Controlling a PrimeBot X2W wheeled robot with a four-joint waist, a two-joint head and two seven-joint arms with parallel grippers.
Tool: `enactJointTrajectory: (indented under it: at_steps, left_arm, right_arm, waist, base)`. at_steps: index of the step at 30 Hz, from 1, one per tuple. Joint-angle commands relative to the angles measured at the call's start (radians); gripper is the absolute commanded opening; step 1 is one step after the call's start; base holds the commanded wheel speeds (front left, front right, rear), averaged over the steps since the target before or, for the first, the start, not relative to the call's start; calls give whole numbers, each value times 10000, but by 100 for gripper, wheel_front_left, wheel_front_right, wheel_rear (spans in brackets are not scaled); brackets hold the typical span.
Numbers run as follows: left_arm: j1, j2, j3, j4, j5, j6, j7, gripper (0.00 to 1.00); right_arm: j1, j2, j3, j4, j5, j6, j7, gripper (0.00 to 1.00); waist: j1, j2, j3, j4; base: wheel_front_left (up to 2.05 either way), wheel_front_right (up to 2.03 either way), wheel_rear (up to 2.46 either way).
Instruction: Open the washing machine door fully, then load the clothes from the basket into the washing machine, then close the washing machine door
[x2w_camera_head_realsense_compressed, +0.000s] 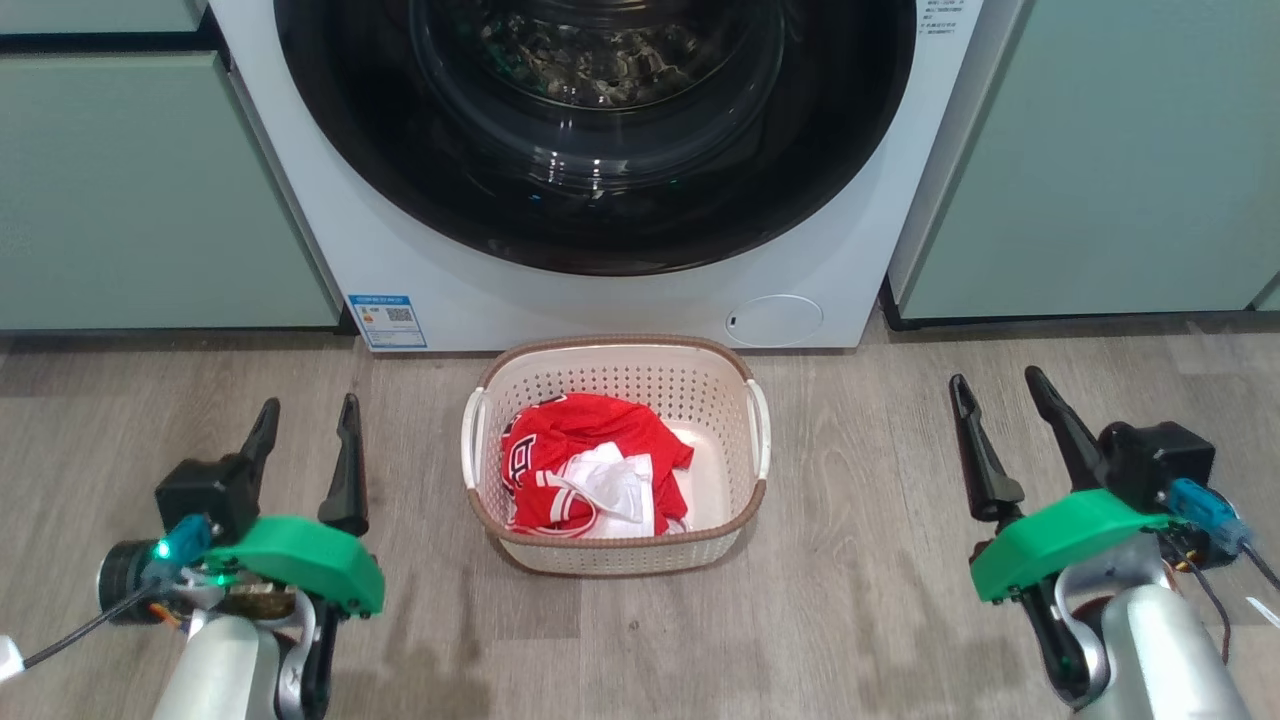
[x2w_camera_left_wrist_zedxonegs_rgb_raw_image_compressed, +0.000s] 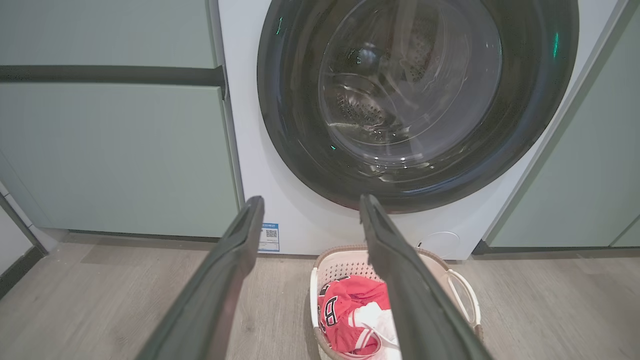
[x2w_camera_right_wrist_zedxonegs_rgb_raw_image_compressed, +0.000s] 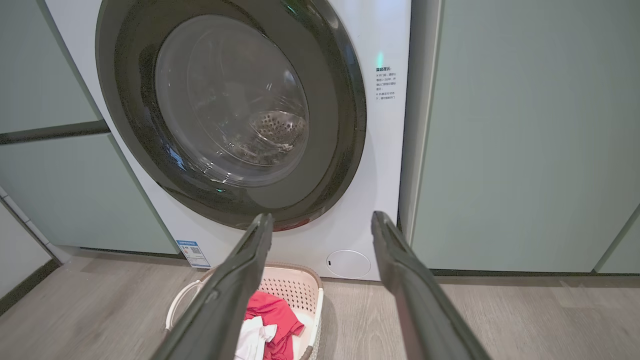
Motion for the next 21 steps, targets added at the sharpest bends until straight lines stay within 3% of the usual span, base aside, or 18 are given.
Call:
enactJointTrajectory:
  at_steps: [1,21]
  left_arm:
    - [-652,306,229,-283,331,94,-173,100]
    - [-769,333,127,-191,1571,321,-298,100]
  right_arm:
    - [-364,2,232,-409,-344,-1,-185,100]
    - [-393,-3,207,-284,-1388,-2,-449,100]
  waist:
    - [0,0,-1,1]
    - [0,0,-66,23]
  base:
    - [0,0,0]
    - [0,0,0]
